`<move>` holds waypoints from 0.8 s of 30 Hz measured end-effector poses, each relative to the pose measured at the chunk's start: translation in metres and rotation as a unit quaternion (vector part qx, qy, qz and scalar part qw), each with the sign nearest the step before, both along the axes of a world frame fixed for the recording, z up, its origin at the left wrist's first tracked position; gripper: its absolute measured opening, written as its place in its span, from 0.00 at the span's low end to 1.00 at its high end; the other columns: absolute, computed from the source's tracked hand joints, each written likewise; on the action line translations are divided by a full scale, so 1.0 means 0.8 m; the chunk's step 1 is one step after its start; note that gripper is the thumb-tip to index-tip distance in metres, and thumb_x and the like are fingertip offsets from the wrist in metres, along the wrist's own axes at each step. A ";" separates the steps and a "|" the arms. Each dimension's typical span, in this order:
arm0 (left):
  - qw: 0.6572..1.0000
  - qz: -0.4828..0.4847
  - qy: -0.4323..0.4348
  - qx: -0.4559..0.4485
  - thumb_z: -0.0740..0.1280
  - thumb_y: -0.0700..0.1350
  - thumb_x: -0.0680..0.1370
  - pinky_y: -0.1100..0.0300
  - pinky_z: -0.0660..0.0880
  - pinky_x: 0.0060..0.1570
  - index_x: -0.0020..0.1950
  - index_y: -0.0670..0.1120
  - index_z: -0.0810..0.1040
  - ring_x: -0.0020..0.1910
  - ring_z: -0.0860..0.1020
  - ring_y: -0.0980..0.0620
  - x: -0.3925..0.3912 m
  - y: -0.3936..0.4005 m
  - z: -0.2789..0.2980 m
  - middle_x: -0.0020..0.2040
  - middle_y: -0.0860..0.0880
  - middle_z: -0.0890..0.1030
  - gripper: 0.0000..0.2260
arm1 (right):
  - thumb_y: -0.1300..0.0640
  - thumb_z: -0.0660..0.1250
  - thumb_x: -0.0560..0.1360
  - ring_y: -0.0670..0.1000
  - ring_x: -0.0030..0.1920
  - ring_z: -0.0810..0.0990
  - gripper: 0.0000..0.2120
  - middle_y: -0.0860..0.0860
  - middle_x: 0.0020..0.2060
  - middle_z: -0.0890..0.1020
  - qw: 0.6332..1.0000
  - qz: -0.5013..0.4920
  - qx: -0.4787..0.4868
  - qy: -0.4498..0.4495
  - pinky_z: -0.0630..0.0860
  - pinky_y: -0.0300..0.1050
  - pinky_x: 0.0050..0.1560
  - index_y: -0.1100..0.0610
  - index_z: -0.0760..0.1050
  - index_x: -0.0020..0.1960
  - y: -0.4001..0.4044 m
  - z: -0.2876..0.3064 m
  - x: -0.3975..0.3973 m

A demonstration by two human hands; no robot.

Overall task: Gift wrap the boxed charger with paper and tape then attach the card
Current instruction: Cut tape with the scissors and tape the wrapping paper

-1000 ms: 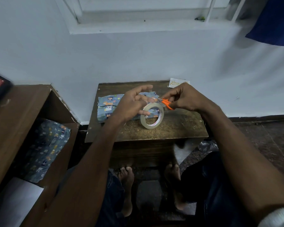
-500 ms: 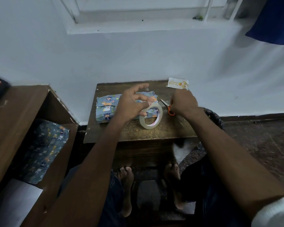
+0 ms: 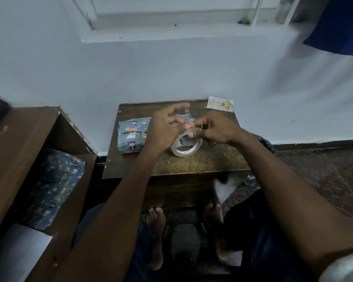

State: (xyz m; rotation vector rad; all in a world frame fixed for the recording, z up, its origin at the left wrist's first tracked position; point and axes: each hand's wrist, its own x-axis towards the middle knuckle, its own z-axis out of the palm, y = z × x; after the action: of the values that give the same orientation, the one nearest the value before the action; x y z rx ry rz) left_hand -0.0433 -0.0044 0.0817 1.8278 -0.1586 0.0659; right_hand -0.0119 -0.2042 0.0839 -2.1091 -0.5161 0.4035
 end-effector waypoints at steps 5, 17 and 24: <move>0.998 0.009 -0.032 -0.051 0.76 0.32 0.77 0.65 0.79 0.46 0.71 0.44 0.80 0.46 0.88 0.56 0.001 -0.003 0.004 0.45 0.47 0.89 0.23 | 0.45 0.74 0.74 0.59 0.32 0.75 0.17 0.72 0.41 0.82 0.998 -0.002 0.025 0.050 0.69 0.53 0.36 0.60 0.86 0.47 -0.004 -0.001 -0.001; 0.997 0.056 -0.016 -0.044 0.77 0.37 0.77 0.49 0.83 0.61 0.78 0.47 0.75 0.53 0.87 0.55 -0.003 -0.013 0.000 0.50 0.53 0.90 0.30 | 0.59 0.76 0.77 0.70 0.31 0.78 0.04 0.55 0.36 0.87 0.999 -0.007 0.023 -0.033 0.77 0.63 0.32 0.59 0.87 0.49 -0.012 0.010 -0.001; 0.997 0.061 0.036 -0.029 0.80 0.44 0.76 0.55 0.85 0.46 0.83 0.48 0.67 0.60 0.85 0.51 0.007 -0.004 -0.008 0.68 0.48 0.84 0.39 | 0.54 0.78 0.75 0.64 0.32 0.78 0.05 0.56 0.34 0.84 0.997 0.017 0.002 -0.078 0.71 0.50 0.34 0.47 0.88 0.50 -0.016 0.006 0.003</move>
State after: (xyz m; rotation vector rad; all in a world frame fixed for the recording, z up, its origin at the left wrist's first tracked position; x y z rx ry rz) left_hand -0.0381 -0.0078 0.0757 1.7781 0.0051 0.0892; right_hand -0.0093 -0.2173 0.0888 -2.1403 -0.6435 0.2573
